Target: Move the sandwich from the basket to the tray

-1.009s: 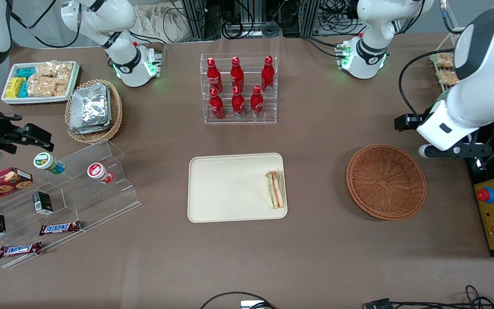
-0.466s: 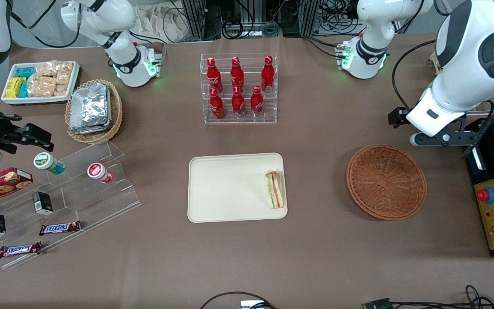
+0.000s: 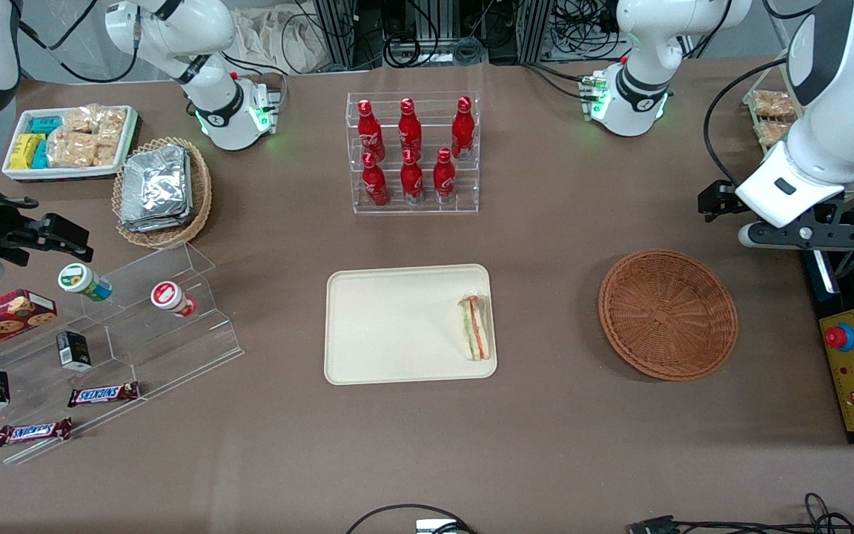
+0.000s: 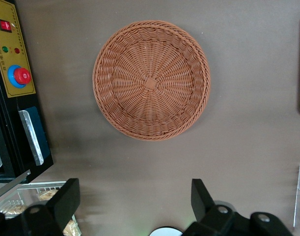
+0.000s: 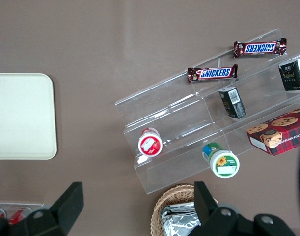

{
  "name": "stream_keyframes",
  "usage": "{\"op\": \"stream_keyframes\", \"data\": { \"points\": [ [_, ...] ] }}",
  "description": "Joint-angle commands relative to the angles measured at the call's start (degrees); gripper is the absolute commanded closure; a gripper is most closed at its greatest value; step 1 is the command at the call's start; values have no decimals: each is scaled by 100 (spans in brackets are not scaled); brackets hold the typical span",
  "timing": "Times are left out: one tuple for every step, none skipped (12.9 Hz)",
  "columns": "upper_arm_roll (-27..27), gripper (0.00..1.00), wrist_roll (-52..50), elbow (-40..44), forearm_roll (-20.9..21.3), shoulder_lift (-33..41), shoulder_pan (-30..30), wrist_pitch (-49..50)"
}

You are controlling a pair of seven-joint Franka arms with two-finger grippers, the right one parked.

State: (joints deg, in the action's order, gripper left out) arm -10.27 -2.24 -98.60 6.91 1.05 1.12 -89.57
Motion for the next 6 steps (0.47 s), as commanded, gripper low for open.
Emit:
{"op": "stream_keyframes", "data": {
  "points": [
    [52, 0, 66, -45, -58, 27, -51, -52],
    [51, 0, 40, -45, -67, 27, -50, -43],
    [51, 0, 31, -54, -67, 27, -50, -35],
    [51, 0, 31, -54, -67, 27, -50, -35],
    [51, 0, 22, -54, -75, 27, -50, -35],
    [51, 0, 13, -54, -102, 27, -42, -35]
  ]
}}
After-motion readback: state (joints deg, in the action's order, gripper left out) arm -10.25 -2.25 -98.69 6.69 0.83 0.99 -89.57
